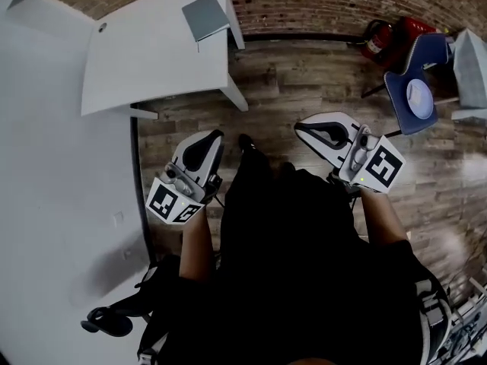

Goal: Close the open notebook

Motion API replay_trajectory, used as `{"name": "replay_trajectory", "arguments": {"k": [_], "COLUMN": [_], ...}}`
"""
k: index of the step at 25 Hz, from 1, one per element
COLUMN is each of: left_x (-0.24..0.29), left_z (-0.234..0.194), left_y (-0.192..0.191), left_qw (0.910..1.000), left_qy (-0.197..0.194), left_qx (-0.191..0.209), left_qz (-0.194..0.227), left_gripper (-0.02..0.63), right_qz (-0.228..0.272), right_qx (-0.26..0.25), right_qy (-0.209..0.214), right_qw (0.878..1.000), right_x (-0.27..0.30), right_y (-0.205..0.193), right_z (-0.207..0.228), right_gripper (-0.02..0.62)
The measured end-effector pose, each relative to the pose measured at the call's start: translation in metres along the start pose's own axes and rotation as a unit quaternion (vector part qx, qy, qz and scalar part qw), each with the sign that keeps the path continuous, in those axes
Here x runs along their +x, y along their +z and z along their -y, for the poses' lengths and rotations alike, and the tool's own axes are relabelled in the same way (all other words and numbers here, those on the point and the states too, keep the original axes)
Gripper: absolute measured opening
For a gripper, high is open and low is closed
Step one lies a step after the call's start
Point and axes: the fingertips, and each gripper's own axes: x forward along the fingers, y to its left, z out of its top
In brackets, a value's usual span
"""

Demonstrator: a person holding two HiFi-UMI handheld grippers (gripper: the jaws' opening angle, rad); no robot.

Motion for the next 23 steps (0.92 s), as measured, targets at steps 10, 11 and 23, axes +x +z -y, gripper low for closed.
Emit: {"name": "replay_trajectory", "arguments": {"k": [10, 11, 23], "left_x": [0.021, 0.025, 0.038], "left_z": [0.058, 0.059, 0.075], "left_y": [-0.02, -0.018, -0.019], "left_qw": [0.9989, 0.9988, 0.997], "left_qy": [-0.017, -0.018, -0.039], "left_qx": [0.006, 0.006, 0.034], "left_qz": [-0.044, -0.044, -0.058], "left_gripper": [0.021, 0.021, 0.021], "right_qz": [0.014, 0.023, 0.03], "right_qx": [-0.005, -0.004, -0.015], "right_qy": [0.025, 0.016, 0.018], "right_qw": [1.0, 1.0, 0.999], "right_x": [-0.052, -0.054, -0.055], "right_y": [0.001, 0.004, 0.008], "right_z": [-0.025, -0.021, -0.021], "right_gripper": [0.006, 0.006, 0.006]}}
